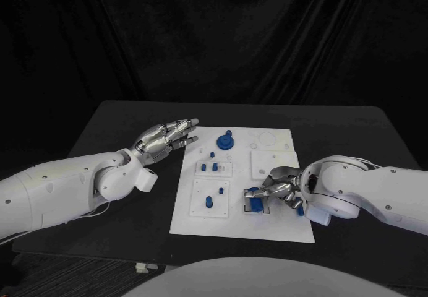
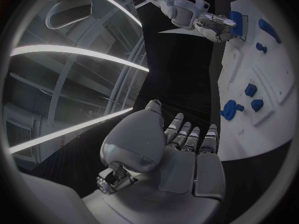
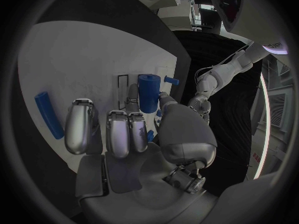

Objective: Assemble the parts on the task board

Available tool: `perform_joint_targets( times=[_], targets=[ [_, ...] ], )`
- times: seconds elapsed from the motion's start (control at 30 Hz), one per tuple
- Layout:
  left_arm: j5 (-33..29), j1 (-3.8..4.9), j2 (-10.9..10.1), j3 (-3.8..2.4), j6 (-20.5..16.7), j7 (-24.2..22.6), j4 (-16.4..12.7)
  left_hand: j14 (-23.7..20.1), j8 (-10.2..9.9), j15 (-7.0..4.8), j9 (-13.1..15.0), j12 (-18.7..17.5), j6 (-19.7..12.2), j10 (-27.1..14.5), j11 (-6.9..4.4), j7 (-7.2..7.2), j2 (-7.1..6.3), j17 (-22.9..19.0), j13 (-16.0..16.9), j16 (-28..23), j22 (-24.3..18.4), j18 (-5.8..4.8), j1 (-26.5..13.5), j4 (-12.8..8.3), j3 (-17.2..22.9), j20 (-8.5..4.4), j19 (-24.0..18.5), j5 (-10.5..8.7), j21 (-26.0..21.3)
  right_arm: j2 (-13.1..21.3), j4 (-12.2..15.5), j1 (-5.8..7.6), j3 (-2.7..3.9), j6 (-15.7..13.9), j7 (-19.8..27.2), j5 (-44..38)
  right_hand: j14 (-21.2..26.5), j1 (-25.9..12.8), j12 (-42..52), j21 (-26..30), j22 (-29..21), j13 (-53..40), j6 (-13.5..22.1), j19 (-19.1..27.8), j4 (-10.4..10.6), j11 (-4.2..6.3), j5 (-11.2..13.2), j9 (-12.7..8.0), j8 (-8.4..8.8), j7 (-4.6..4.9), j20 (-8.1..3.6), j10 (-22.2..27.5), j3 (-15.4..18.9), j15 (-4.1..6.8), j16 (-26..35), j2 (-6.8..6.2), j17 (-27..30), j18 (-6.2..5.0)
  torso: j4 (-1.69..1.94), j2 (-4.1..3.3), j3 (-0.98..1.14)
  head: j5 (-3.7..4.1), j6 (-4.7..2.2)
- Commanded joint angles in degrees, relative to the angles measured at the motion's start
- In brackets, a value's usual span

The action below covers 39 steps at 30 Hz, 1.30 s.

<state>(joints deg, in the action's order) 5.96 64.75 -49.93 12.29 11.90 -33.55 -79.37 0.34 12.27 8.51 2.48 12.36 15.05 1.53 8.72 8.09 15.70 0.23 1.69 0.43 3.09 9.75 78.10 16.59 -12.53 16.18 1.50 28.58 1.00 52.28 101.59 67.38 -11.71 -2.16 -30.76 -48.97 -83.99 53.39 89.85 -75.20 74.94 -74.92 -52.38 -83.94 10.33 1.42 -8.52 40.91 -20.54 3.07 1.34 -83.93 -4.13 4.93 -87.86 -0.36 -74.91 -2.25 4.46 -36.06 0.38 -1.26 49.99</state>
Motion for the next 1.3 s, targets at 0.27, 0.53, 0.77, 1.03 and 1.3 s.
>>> perform_joint_targets(
  times=[0.27,0.53,0.77,1.03,1.3],
  targets=[
    [0.06,-0.14,0.03,-0.05,1.03,-0.44,-0.17,-0.12,-0.01,0.46,0.09,0.18,0.32,0.00,0.45,1.08,0.30,0.03,0.04,0.32,-0.08,0.56,0.02,0.11,0.08,0.20,-0.01,-0.25,0.25,-0.20,-0.35,-0.35,-0.22,0.47,-1.74,-0.20,-5.02,-2.67,0.15,0.69,10.47,-15.08,0.78,-0.72,2.50,-0.58,2.96,-0.12,-0.55,0.41,0.46,-6.07,2.36,-0.45,0.20,0.98,-9.70,-1.16,0.02,-0.02,-0.01,-0.13,0.01],
    [0.06,-0.15,0.03,-0.05,1.20,-0.23,-0.19,-0.09,0.01,0.51,0.10,0.22,0.37,0.00,0.44,1.15,0.32,0.06,0.04,0.41,-0.07,0.56,-0.01,0.10,0.08,0.19,0.00,-0.26,0.26,-0.07,-0.43,-0.35,-0.21,-0.12,-1.36,-0.20,-5.00,-4.24,0.15,1.02,10.40,-15.08,1.08,-0.68,5.05,-0.63,4.56,-0.21,-0.77,0.47,0.50,-6.07,4.26,-0.49,0.19,1.82,-9.63,-1.21,-0.03,-0.01,0.00,-0.21,0.01],
    [0.06,-0.16,0.05,-0.05,1.22,-0.16,-0.14,-0.09,0.01,0.51,0.10,0.22,0.37,0.00,0.44,1.15,0.32,0.06,0.04,0.41,-0.07,0.56,-0.01,0.10,0.08,0.19,0.00,-0.26,0.26,0.30,-0.17,-0.35,-0.21,-0.61,-0.86,-0.20,-5.01,-5.45,0.15,1.38,10.31,-15.08,1.19,-0.60,6.26,-0.65,5.62,-0.31,-0.87,0.49,0.51,-6.07,6.03,-0.50,0.14,1.33,-9.67,-1.27,0.00,-0.02,0.00,-0.22,0.01],
    [0.06,-0.17,0.01,-0.05,1.28,-0.04,-0.09,-0.08,0.06,0.62,0.11,0.27,0.46,0.00,0.46,1.19,0.35,0.08,0.05,0.46,-0.07,0.56,-0.06,0.10,0.08,0.18,-0.01,-0.26,0.26,2.76,2.73,-0.03,-0.19,-2.95,2.48,-0.20,-5.07,-4.57,0.15,1.32,10.34,-15.08,0.80,-0.69,5.79,-0.55,4.61,-0.25,-1.30,0.36,0.47,-6.07,6.10,-0.43,-0.01,2.60,-9.94,-1.26,-0.01,0.00,0.01,-0.56,0.01],
    [0.06,-0.17,-0.07,-0.05,1.27,0.09,0.03,-0.07,0.11,0.66,0.13,0.32,0.54,0.01,0.47,1.22,0.36,0.08,0.06,0.48,0.00,0.56,-0.07,0.09,0.09,0.18,0.03,-0.25,0.28,5.66,6.16,3.94,-0.18,-2.44,6.77,-0.20,-5.15,3.46,0.15,0.77,10.54,-15.08,1.09,-0.99,1.06,-0.18,0.09,1.22,-3.78,-0.07,0.16,-6.07,5.22,-0.11,-0.28,2.87,-10.34,-1.13,-0.03,0.00,0.02,-0.33,0.01]
  ],
)
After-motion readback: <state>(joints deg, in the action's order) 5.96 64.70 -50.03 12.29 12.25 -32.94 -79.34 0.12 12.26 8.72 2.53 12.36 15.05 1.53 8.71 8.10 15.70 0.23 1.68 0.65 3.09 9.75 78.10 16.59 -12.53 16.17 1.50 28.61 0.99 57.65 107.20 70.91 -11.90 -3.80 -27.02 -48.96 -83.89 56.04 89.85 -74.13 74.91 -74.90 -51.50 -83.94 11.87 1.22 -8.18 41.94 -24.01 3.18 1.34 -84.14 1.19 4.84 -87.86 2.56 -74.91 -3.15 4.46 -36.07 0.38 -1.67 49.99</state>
